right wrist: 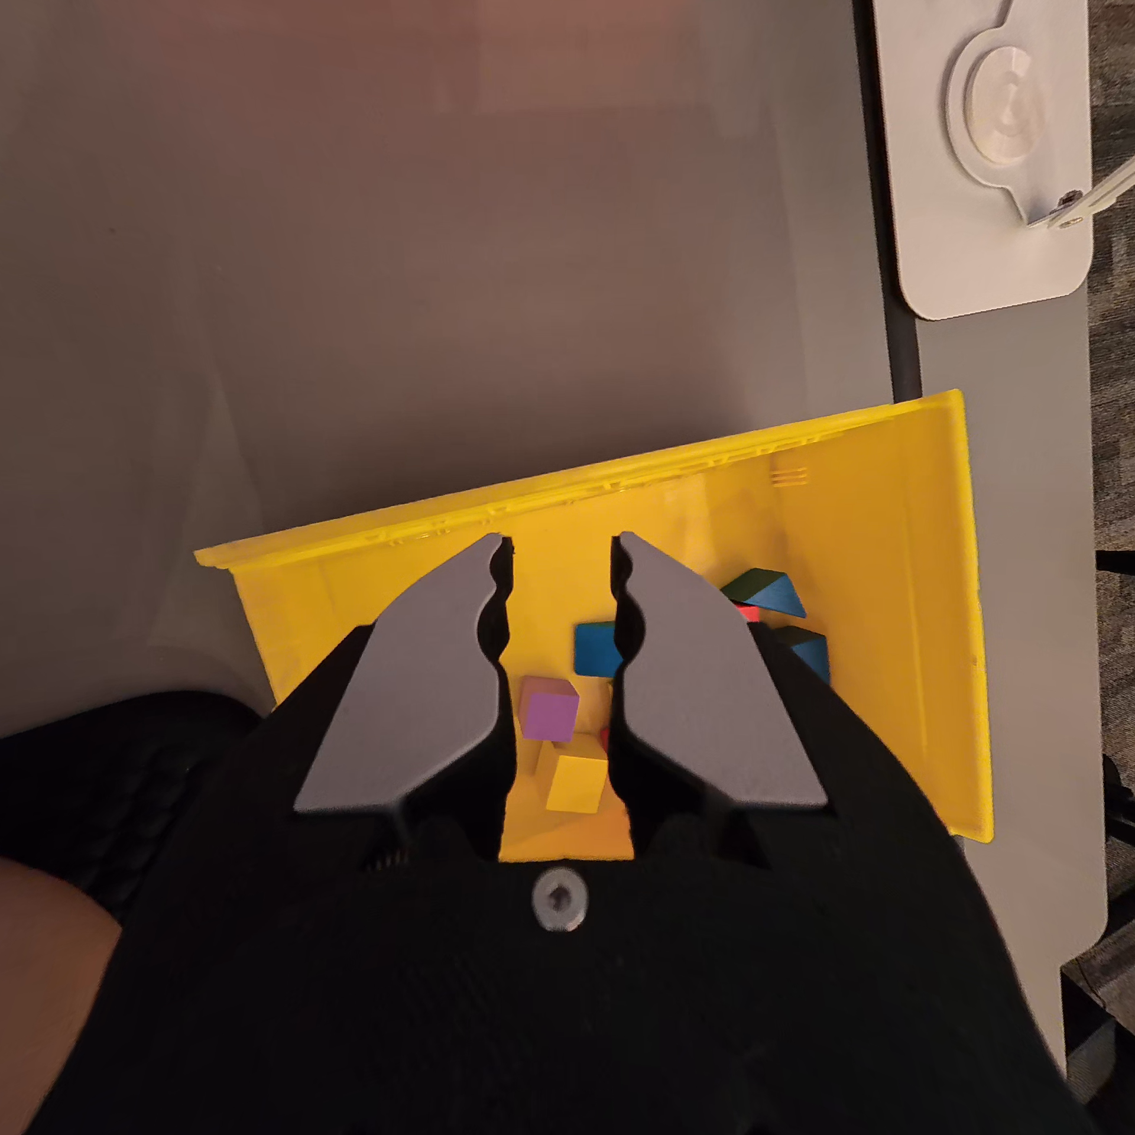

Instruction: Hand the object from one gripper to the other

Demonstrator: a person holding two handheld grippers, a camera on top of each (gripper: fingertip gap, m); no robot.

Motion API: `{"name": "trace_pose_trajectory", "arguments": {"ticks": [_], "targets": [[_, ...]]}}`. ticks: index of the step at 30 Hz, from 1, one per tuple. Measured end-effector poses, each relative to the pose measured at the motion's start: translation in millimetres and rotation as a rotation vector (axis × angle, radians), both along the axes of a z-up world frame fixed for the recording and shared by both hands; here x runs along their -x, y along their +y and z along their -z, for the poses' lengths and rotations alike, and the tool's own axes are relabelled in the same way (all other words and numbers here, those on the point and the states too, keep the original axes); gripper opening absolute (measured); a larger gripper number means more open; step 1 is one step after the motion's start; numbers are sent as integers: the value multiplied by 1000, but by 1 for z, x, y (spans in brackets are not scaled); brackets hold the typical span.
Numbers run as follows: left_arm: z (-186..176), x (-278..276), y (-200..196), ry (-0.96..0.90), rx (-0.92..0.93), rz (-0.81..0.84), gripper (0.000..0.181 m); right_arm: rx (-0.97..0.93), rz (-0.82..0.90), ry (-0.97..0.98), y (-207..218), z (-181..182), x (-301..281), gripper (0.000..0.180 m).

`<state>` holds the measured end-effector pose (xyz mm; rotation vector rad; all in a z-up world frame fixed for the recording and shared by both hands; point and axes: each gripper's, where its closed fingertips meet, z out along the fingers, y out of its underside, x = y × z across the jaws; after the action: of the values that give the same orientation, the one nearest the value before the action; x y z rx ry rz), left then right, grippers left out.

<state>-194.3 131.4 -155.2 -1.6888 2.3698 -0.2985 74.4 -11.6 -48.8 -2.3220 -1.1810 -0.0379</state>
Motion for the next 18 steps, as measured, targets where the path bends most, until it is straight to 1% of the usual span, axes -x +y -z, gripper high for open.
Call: {"name": "trace_pose_trajectory", "arguments": {"ticks": [6,12,18], "targets": [[0,9,2,72,-21,-21,40,15,-9,-5,-1,3,2,32],[0,18,9,167,-63,-81,39,29,-17,-12,-3,5,2,31],[-13,27,21,151,-84,-155,38,26,-14,-7,-2,5,2,31]]}}
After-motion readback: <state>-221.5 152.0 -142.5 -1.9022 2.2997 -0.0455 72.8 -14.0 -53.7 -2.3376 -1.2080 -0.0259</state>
